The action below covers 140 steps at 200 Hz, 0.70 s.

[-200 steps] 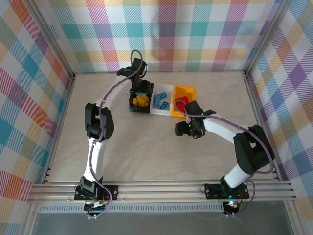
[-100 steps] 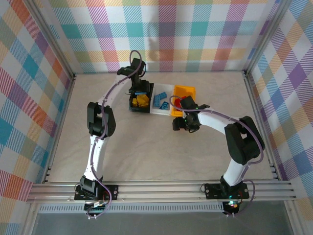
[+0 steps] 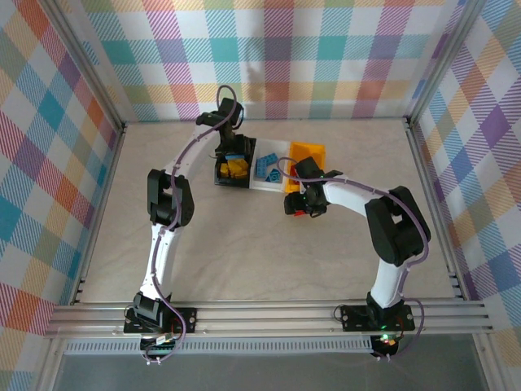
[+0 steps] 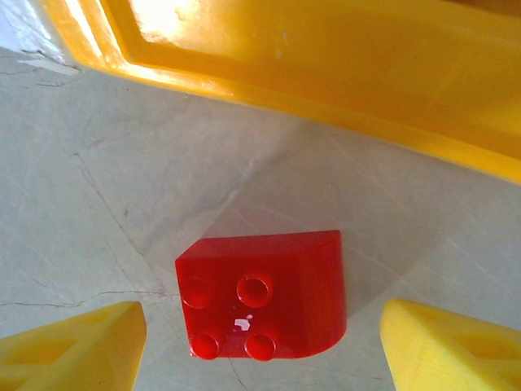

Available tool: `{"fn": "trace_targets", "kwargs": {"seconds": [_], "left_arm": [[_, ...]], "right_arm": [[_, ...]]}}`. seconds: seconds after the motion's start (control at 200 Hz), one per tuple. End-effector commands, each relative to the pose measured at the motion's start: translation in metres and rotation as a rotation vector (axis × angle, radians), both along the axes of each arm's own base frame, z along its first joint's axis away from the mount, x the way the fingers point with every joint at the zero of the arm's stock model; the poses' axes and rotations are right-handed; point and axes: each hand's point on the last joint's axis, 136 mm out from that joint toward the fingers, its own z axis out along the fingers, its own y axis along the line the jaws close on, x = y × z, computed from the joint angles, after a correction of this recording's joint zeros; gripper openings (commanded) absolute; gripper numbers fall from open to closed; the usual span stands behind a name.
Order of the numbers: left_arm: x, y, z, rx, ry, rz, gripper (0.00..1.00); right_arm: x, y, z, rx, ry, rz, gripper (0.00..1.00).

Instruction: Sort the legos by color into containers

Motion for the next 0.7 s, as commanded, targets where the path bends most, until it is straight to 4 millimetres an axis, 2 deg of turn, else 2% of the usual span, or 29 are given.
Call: {"fn": "trace_targets", "kwargs": {"seconds": [0.0,0.325,0.555,0.695], "left_arm": [[0.001,-0.004,0.015,-0.049,-0.012,-0.011,0.51],[0.001,-0.045,0.039,-0.140,-0.075,-0.070,0.51],[-0.001,-0.072,0.041,-0.154,-0.095,-0.115,0.51],[-0.002,-0.087,0.029,-0.171,-0.066,-0.139,0.52]], "right_arm": [[0.006,0.007,-0.004,0.000,-0.008,0.021,0.76],[0.016,0.007,-0.015,-0.030,-0.014,0.015,0.72],[0.020,0.008,-0.020,-0.043,-0.016,0.019,0.67],[0.022,0.007,-0.021,-0.051,-0.022,0.020,0.64]]}}
